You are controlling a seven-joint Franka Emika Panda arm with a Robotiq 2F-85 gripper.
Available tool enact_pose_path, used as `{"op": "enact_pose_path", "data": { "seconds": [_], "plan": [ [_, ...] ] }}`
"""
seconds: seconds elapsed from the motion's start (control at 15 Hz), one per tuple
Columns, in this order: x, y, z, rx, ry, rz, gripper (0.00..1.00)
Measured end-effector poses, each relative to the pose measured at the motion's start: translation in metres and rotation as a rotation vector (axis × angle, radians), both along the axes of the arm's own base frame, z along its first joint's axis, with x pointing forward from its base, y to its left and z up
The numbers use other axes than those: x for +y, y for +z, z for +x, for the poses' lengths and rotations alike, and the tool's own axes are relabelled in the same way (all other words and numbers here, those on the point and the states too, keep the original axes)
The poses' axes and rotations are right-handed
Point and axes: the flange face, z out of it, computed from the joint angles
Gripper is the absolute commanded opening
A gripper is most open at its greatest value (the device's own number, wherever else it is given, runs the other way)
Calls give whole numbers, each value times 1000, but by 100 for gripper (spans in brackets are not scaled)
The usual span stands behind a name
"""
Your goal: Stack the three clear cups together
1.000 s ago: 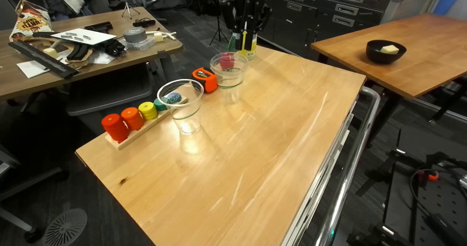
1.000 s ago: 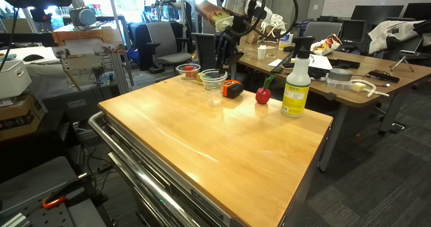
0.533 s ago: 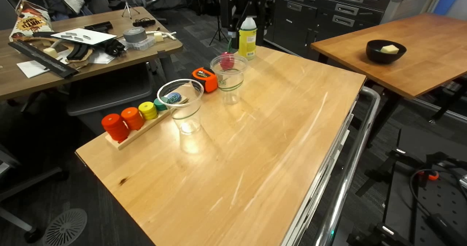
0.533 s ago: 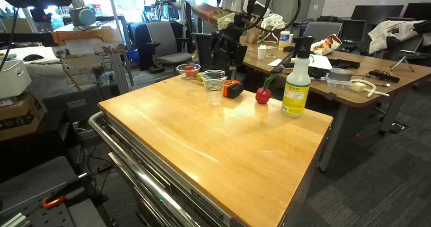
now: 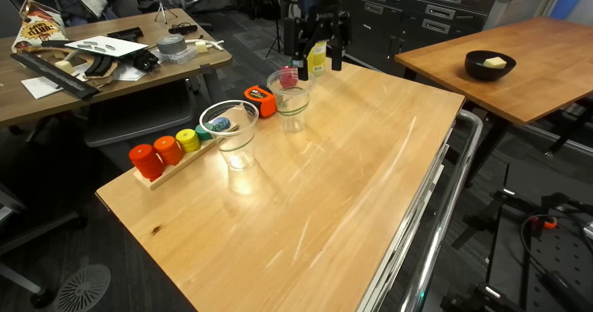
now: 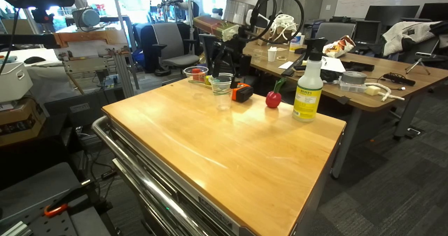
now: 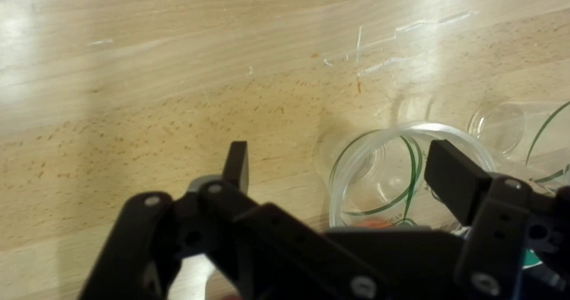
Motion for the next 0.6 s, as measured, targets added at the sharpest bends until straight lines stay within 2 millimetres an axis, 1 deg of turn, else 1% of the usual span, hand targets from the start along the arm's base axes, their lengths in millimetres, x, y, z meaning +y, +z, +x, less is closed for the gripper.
{"op": "enact_pose_path", "data": {
  "seconds": [0.27,0.33,0.47,0.53,0.6],
  "plan": [
    [3,-9,8,-47,-9,-8,100],
    [3,-12,11,-59,-15,-10,82],
    [2,-17,14,-73,-27,-15,68],
    [2,-20,15,-73,-33,-18,58],
    [1,-25,15,-69,-40,-19,50]
  ]
}}
